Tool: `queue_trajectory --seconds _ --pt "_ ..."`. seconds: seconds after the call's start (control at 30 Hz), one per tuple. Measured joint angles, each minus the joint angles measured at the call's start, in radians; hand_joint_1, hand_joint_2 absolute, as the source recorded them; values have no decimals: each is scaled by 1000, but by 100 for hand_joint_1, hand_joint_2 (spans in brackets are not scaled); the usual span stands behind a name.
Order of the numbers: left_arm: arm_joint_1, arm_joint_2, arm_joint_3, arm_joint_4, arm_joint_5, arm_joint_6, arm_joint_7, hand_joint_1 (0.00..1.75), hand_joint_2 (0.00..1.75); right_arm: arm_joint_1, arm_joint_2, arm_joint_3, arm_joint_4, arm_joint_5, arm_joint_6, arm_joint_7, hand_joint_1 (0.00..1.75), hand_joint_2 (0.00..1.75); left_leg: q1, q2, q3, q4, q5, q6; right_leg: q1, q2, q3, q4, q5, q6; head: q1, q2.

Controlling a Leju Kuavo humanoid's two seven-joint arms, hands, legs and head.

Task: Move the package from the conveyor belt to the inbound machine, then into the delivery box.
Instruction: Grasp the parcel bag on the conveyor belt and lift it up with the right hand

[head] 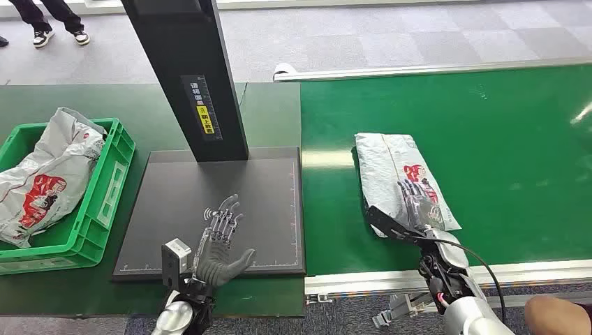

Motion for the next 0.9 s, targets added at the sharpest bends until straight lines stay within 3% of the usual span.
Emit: queue_trajectory --seconds 0.23,0.37,0.47,0.53,0.6,0.63,0.7,0.9 --pt "-13 3 -10 22 2 3 -3 0 175 -7 8 22 62 54 0 75 0 175 0 0 0 0 0 0 0 0 0 0 0 0 0 0" --pt "-22 4 -15 32 4 5 -4 0 175 -9 13 23 80 48 28 90 44 175 0 0 0 0 0 0 0 0 0 0 0 0 0 0" --pt "-25 7 -20 37 6 11 -6 0 175 -10 17 16 92 6 74 72 44 175 0 0 1 0 0 0 0 0 0 0 0 0 0 0" --pt "-25 7 -21 39 7 13 -6 0 175 -10 19 12 98 -5 85 62 84 175 0 0 1 0 0 0 0 0 1 0 0 0 0 0" --pt "-26 7 -22 39 7 13 -6 0 175 -10 21 9 102 -9 87 58 147 175 0 0 2 0 0 0 0 0 1 0 0 0 0 0" --pt "-26 7 -22 39 7 13 -7 0 175 -11 21 7 103 -12 89 58 163 175 0 0 2 0 0 0 0 0 1 0 0 0 0 0" --pt "-26 7 -22 39 6 13 -7 0 175 -14 23 0 106 -18 97 57 174 175 0 0 2 0 0 0 0 0 2 0 0 0 0 0" --pt "-24 9 -23 31 5 36 -13 0 175 -20 30 -34 109 -69 101 -15 175 175 0 0 2 0 0 0 0 0 2 0 0 0 0 0"
